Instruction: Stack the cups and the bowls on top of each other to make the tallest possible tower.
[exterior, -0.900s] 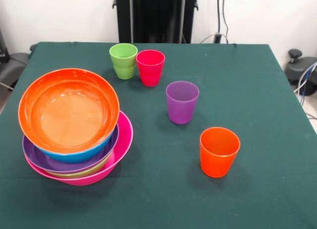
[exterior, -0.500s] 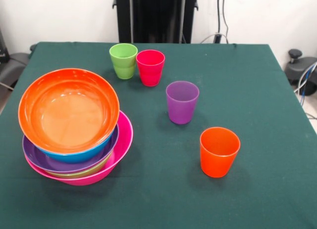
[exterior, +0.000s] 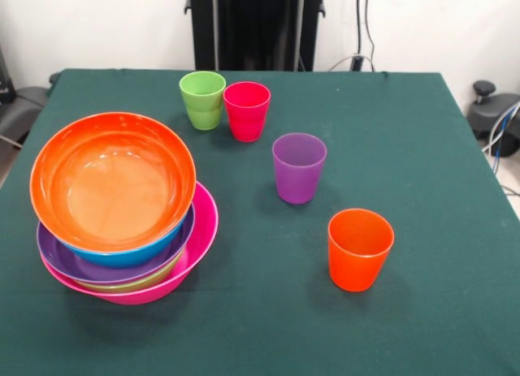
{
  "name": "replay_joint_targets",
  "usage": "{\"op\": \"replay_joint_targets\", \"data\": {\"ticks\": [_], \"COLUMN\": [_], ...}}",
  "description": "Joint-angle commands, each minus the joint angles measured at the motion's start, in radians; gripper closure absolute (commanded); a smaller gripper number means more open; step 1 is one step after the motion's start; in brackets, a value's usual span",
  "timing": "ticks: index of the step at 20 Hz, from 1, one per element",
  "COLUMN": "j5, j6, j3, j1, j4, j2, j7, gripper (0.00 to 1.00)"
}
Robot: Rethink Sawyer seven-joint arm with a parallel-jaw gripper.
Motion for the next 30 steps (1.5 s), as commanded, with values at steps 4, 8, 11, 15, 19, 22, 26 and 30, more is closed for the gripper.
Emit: {"op": "replay_joint_targets", "data": {"ticks": [4,8,11,15,19,22,26,30], "j5": [-0.088,-0.085,-0.082,-0.086,-0.098,-0.104,-0.103,-0.101], "j6": [-0.081,-0.082,-0.070,-0.058,-0.042,-0.068,-0.100,-0.129], "j3": [-0.062,-0.083,-0.092,-0.105,-0.137,-0.174,-0.229,-0.282], "j1": [0.151,0.175,0.185,0.220,0.293,0.360,0.445,0.517], "j4": [0.165,0.158,0.147,0.132,0.113,0.102,0.070,0.041], "j2": [0.038,0.038,0.042,0.049,0.066,0.102,0.159,0.218], "j7": [0.054,0.058,0.044,0.057,0.135,0.212,0.300,0.363], "gripper": [0.00,0.00,0.00,0.00,0.00,0.00,0.00,0.00]}}
